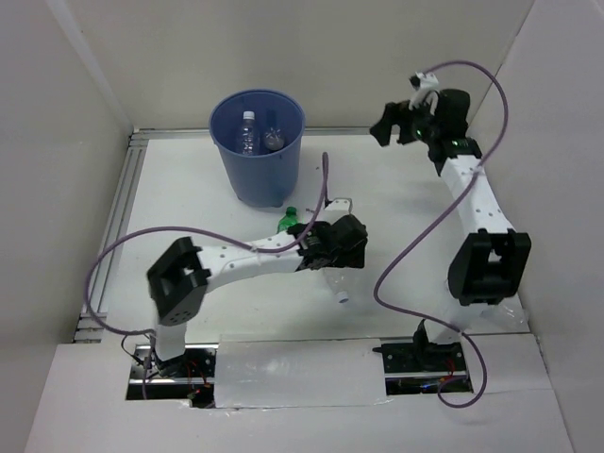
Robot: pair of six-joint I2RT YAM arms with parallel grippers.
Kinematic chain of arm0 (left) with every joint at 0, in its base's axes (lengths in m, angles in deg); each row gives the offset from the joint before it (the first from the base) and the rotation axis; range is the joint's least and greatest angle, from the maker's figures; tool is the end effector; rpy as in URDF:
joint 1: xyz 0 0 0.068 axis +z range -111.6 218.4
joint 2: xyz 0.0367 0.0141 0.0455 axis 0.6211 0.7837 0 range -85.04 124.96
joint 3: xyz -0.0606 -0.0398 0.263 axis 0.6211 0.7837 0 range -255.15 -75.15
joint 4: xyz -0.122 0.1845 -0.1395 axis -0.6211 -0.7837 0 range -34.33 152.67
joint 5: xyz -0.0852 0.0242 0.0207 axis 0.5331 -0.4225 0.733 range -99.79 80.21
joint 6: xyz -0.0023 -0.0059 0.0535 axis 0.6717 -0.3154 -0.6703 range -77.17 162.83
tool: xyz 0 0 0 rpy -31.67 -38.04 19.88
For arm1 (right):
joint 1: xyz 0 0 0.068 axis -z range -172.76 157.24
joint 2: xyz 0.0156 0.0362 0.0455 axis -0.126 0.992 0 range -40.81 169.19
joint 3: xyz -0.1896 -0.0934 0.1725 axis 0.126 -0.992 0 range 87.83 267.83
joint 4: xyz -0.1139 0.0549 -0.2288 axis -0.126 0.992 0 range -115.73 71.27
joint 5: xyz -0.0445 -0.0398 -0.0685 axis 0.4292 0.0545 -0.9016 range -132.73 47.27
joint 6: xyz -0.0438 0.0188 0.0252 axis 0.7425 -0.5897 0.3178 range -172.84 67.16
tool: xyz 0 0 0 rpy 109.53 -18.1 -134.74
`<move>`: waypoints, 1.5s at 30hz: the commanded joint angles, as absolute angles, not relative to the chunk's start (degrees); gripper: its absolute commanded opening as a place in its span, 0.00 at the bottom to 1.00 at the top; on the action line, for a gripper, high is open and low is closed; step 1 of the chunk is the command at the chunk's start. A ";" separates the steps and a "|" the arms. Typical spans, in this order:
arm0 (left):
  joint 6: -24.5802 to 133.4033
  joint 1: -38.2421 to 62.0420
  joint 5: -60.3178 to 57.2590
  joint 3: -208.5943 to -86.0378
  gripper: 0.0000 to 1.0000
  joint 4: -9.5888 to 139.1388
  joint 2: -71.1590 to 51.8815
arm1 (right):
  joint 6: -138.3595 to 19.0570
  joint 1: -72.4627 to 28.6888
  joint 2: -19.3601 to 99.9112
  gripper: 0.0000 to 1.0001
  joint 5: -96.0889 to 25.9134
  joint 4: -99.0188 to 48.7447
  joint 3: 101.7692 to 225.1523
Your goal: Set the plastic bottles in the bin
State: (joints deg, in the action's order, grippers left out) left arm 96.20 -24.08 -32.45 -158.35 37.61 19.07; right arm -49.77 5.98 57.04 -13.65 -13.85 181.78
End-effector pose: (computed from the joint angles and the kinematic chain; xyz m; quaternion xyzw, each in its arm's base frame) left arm 0.2010 -0.3564 0.2613 -0.0012 0.9120 -0.2147 0.3495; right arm 0.4051 0.0263 0.3897 -0.1805 0.7657 0.1909 0.5871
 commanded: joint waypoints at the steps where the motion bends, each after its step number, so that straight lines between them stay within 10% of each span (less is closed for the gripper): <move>1: 104.00 -22.95 -35.54 -168.27 1.00 24.80 27.35 | -51.08 10.29 49.21 0.99 -8.46 -13.07 171.96; 13: 107.62 -21.19 -37.04 -170.43 0.95 16.78 36.07 | -46.78 27.62 37.42 0.99 -1.25 -11.06 151.55; 25: 90.31 -20.32 -35.81 -167.08 0.21 29.09 21.78 | -27.37 36.41 37.76 0.84 7.89 10.08 157.07; 29: 81.52 -15.49 -37.21 -173.48 0.16 32.96 14.03 | -17.27 38.43 40.13 0.80 5.10 16.88 158.58; 33: 77.13 -7.67 -36.60 -183.15 0.18 35.41 12.78 | -9.87 39.06 41.37 0.54 1.31 21.98 157.44; 43: 79.83 9.92 -33.52 -189.32 0.22 44.48 12.78 | -0.02 39.67 38.38 0.56 -4.41 27.00 152.87; 45: 80.45 12.90 -34.05 -188.79 0.28 45.09 14.00 | 1.82 39.67 38.38 0.73 -5.02 28.93 152.87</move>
State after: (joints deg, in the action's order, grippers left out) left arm 79.30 10.56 -34.92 -188.92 41.00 12.64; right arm -3.45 39.34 40.73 -3.35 24.68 153.23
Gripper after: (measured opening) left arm 0.492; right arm 0.676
